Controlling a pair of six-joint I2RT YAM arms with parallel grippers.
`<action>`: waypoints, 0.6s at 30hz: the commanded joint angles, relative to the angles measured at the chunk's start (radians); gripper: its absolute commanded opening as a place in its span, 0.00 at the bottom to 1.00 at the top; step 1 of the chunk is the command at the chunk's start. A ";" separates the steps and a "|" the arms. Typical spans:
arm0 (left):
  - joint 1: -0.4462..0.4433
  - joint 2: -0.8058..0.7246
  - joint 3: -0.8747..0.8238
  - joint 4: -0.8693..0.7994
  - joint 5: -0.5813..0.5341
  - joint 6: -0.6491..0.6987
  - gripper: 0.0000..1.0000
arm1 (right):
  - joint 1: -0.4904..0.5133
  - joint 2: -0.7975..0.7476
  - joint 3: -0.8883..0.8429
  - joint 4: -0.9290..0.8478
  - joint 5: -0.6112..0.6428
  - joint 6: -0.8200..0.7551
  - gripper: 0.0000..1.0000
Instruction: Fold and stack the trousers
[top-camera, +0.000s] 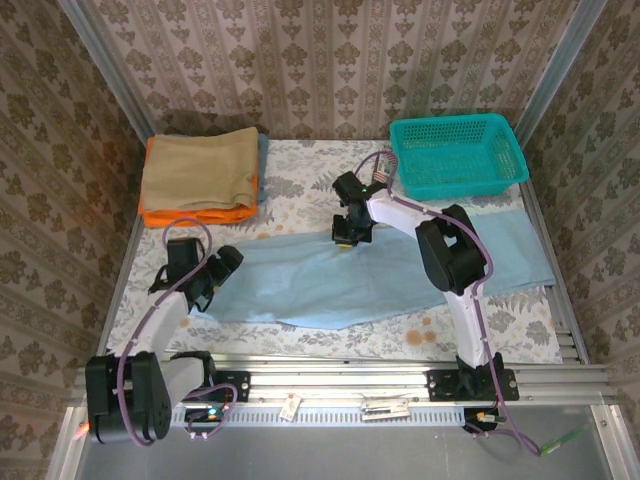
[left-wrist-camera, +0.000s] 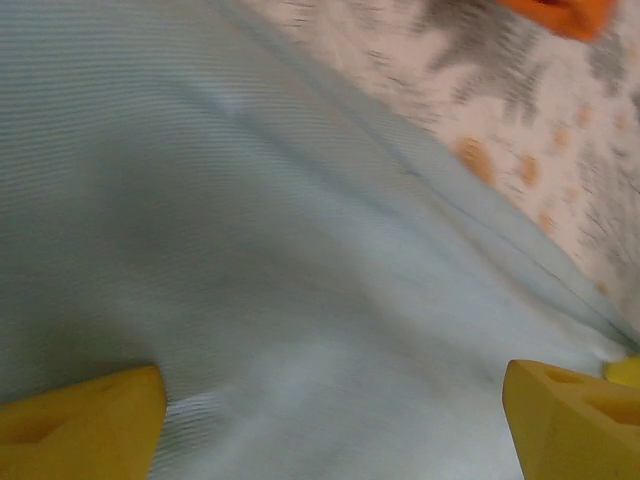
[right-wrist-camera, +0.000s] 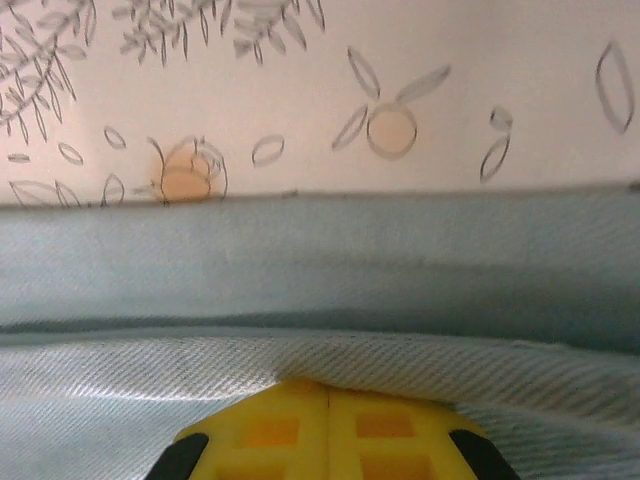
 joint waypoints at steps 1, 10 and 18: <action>0.102 0.016 -0.055 0.116 0.019 -0.023 0.87 | -0.021 0.048 0.030 -0.047 0.055 -0.047 0.01; 0.198 -0.018 -0.024 -0.014 0.018 -0.012 0.86 | -0.062 0.027 0.021 -0.051 0.053 -0.068 0.03; 0.022 -0.186 0.140 -0.203 -0.041 0.005 0.84 | 0.011 -0.164 -0.014 -0.049 0.038 -0.075 0.05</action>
